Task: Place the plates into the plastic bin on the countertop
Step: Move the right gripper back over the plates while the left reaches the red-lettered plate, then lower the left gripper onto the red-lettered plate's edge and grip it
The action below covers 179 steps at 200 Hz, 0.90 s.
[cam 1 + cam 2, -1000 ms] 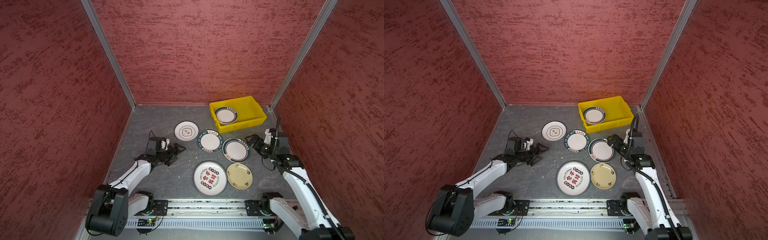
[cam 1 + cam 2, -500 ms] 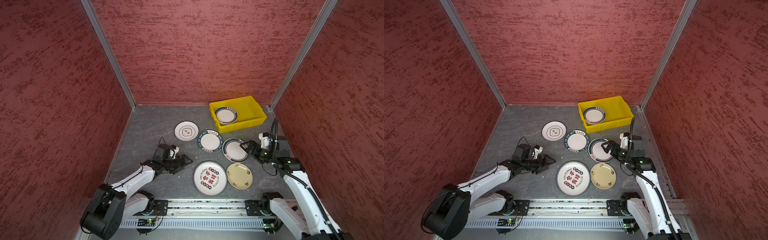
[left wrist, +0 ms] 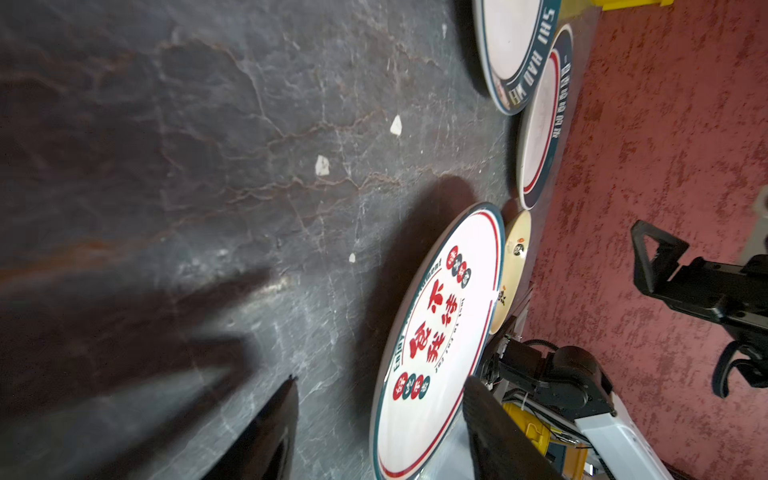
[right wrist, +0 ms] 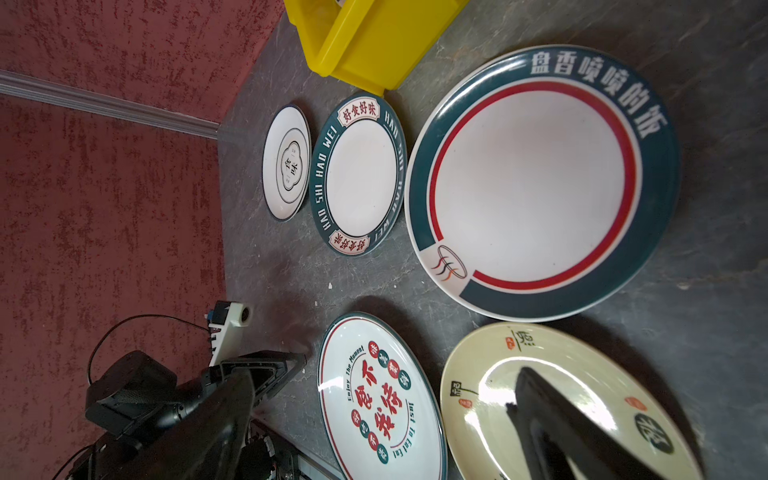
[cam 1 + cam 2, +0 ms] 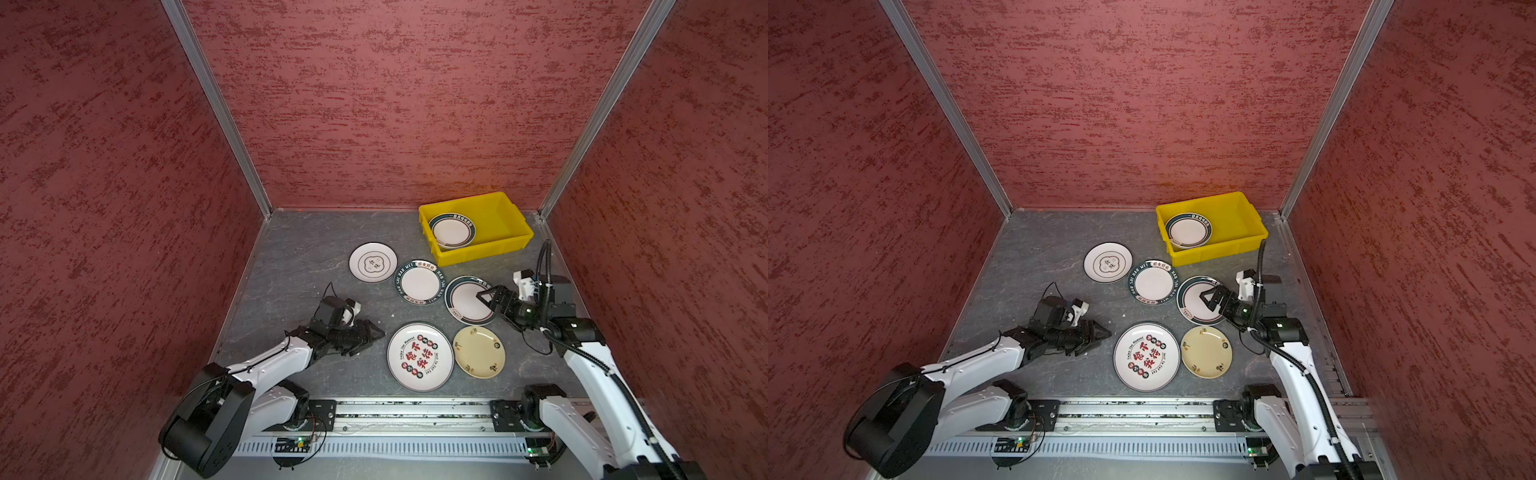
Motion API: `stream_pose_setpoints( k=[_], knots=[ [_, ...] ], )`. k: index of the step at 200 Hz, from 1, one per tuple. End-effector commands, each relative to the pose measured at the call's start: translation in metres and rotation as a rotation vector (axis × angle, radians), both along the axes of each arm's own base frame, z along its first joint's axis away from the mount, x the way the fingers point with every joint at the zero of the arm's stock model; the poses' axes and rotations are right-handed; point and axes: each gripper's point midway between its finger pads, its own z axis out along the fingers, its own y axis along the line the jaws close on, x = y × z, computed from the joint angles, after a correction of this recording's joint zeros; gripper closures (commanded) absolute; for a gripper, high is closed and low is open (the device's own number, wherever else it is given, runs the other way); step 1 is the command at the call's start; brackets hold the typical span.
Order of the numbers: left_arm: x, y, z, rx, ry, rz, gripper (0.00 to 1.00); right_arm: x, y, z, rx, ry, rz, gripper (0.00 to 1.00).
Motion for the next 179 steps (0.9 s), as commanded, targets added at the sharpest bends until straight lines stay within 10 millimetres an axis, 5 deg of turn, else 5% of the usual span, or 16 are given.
stream_pose_setpoints(
  k=[1,91,179],
  knots=[
    [-0.002,-0.008,-0.002,0.014,0.005,-0.026,0.38,0.003,0.005,0.007,0.018,-0.038,0.020,0.01],
    [-0.007,-0.030,-0.014,0.029,0.022,-0.082,0.47,0.002,0.001,0.001,-0.001,-0.019,0.008,0.01],
    [0.006,-0.046,-0.019,0.052,0.032,-0.127,0.75,0.001,-0.003,-0.001,-0.021,-0.026,-0.012,0.01]
  ],
)
